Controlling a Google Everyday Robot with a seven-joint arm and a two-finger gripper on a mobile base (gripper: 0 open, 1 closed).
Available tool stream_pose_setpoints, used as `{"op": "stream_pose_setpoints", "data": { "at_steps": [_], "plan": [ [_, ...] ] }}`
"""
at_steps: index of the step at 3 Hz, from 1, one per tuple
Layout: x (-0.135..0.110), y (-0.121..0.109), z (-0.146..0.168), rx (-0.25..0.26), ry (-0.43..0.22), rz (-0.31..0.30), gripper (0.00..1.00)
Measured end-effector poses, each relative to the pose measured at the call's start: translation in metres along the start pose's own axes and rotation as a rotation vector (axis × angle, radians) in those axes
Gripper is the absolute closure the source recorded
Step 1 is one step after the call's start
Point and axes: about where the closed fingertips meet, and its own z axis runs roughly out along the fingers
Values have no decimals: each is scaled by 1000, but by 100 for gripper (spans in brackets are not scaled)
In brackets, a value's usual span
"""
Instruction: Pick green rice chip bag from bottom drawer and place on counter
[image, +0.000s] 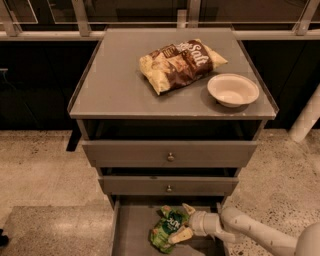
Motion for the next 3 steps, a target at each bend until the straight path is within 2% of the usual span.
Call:
{"op": "stream_pose_setpoints", "data": {
  "at_steps": [1,2,3],
  "plan": [
    [13,-10,35,-4,60,13,0],
    [15,-15,57,-4,74,17,0],
    [42,-14,80,32,107,58,0]
  ]
}}
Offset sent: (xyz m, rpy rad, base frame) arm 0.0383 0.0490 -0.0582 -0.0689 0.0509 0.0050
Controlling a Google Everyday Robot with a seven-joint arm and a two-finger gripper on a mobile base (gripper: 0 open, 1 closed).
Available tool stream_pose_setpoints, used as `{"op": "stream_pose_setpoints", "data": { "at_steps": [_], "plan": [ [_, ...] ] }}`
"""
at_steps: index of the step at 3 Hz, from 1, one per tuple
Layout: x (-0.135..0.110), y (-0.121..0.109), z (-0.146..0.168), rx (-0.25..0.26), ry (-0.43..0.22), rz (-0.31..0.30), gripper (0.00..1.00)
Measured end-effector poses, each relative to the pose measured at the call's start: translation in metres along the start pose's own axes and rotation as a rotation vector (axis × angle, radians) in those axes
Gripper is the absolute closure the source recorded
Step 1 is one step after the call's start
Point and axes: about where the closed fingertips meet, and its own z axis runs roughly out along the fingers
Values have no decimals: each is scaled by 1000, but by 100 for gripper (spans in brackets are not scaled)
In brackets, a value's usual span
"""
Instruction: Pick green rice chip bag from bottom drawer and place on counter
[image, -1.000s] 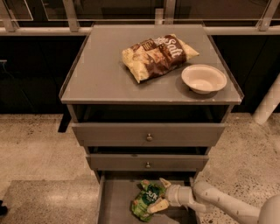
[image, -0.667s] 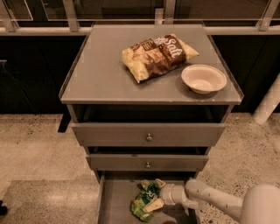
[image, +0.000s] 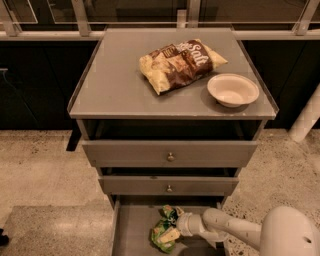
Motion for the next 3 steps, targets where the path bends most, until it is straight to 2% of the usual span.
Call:
{"op": "stream_pose_setpoints", "data": {
  "at_steps": [1,2,3],
  "plan": [
    [0,-1,0,3,1,0,0],
    [0,-1,0,2,1,0,18],
    [0,-1,0,2,1,0,42]
  ]
}}
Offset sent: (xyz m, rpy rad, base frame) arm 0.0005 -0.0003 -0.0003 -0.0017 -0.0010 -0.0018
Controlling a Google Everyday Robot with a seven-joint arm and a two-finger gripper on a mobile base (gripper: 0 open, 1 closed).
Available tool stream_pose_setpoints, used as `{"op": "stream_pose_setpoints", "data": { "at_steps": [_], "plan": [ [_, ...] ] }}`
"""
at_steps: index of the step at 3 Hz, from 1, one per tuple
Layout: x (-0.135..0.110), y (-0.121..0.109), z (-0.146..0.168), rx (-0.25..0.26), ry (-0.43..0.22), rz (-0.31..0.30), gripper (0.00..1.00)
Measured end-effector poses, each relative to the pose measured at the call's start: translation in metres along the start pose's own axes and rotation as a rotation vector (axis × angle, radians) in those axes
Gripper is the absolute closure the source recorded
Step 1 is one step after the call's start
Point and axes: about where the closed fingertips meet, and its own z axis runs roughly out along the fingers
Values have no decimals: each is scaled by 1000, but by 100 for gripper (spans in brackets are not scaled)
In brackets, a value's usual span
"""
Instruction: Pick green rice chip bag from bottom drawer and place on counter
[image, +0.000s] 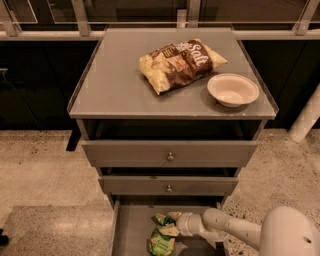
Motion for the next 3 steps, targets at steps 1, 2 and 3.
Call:
{"op": "stream_pose_setpoints", "data": {
  "at_steps": [1,2,3],
  "plan": [
    [0,0,0,0,0,0,64],
    [0,0,0,0,0,0,87],
    [0,0,0,0,0,0,100]
  ]
}}
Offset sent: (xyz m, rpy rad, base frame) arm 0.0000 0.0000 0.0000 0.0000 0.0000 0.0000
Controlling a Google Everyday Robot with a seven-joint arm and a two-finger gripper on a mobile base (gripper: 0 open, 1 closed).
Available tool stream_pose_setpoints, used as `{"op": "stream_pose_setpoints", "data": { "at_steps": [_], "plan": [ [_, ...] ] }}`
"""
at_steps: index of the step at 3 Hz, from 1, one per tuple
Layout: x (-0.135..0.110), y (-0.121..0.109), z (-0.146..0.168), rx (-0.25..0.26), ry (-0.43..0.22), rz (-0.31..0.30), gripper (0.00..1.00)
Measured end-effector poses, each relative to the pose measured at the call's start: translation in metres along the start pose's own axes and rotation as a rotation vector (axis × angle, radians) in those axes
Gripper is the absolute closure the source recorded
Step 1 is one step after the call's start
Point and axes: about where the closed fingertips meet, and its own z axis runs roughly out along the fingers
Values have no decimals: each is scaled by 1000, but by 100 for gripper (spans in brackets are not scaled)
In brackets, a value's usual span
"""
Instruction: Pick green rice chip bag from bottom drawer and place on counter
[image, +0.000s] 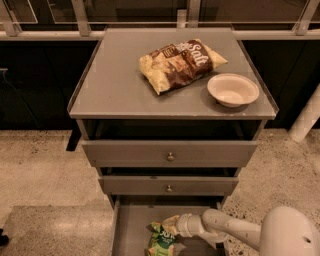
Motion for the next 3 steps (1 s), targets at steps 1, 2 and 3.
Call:
{"op": "stream_pose_setpoints", "data": {
  "at_steps": [1,2,3],
  "plan": [
    [-3,0,-5,-50,-37,20,100],
    [-13,-17,-48,-67,-211,94,100],
    [-27,-12,-138,-75,-410,144,100]
  ]
}}
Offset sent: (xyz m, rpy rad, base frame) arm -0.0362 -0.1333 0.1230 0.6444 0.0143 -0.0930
